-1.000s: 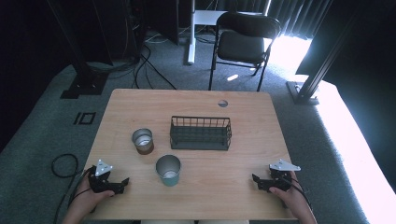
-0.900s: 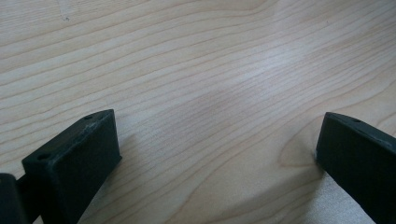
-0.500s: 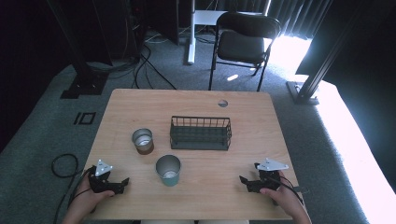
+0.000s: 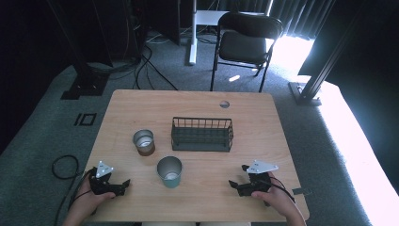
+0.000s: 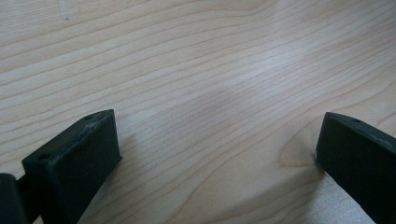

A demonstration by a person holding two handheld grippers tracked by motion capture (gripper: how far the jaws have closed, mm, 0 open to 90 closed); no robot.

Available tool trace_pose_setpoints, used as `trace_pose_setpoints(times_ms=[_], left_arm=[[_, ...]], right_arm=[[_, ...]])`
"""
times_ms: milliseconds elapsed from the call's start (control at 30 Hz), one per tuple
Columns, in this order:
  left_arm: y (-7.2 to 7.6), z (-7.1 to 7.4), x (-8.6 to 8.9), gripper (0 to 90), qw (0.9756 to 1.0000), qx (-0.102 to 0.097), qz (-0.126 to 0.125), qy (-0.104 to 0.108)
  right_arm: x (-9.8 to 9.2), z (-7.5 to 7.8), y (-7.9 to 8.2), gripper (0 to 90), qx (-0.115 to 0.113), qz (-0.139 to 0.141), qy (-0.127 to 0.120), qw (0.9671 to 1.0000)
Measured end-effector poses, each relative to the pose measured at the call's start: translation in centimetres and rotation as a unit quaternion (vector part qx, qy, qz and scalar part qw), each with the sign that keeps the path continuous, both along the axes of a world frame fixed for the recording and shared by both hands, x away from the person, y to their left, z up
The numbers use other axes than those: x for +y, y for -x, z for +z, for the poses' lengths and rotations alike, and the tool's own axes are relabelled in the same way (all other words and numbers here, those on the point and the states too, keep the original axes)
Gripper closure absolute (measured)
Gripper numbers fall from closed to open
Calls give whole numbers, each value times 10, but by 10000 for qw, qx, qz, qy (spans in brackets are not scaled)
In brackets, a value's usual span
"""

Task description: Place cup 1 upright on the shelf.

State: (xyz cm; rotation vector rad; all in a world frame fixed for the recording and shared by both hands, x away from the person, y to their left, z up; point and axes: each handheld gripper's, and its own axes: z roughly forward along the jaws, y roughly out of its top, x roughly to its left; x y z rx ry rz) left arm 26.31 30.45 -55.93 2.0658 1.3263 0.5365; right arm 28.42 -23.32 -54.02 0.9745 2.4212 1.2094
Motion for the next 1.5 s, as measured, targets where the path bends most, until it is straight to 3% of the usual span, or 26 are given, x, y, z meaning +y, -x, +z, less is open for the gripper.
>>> trace_pose_setpoints(times_ms=[567, 667, 933, 1500], left_arm=[[0, 0, 0, 5, 10000, 0, -1, -1], [0, 0, 0, 5, 10000, 0, 0, 0], [0, 0, 0, 5, 10000, -1, 0, 0], [0, 0, 0, 5, 10000, 1, 0, -1]], right_arm=[[44, 10, 2, 129, -159, 730, -97, 9972], [57, 12, 3, 129, -205, 973, -122, 9950], [83, 17, 3, 130, -299, 1300, -187, 9909], [142, 21, 2, 131, -513, 1813, -303, 9816]])
